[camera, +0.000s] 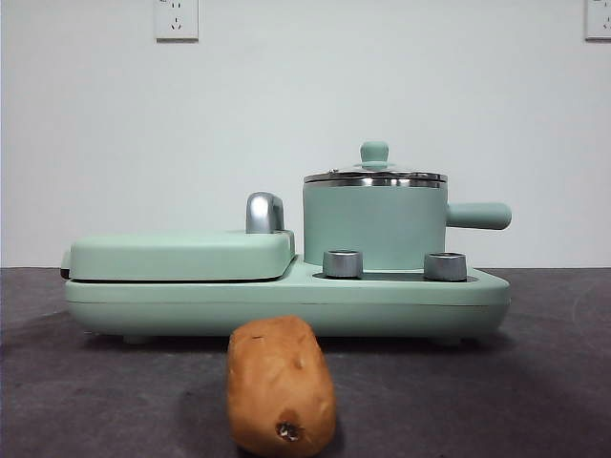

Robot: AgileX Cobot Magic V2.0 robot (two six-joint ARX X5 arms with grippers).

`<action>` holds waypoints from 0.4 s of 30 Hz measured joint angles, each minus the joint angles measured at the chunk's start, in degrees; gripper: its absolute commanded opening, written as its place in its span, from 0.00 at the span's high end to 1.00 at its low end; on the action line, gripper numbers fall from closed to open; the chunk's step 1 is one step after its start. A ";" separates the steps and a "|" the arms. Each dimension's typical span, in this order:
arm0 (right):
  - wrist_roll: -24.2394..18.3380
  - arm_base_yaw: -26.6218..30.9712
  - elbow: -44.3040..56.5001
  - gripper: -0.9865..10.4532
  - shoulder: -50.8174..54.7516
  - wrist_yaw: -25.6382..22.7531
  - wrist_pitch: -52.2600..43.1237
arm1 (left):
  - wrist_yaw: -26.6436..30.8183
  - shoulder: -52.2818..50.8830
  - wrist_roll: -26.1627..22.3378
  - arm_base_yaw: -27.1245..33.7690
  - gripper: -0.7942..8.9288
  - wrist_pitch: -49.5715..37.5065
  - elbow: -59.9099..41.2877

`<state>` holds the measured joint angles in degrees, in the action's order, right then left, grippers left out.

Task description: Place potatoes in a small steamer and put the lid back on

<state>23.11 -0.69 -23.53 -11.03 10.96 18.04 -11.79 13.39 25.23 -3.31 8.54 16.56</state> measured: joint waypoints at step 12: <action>-7.65 -0.02 -24.63 0.90 -19.93 13.20 20.41 | -18.53 24.37 -1.73 -0.48 0.91 3.78 22.75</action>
<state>15.46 -0.71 -48.16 -30.96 24.16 38.46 -30.33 37.76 23.51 -3.79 12.32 39.31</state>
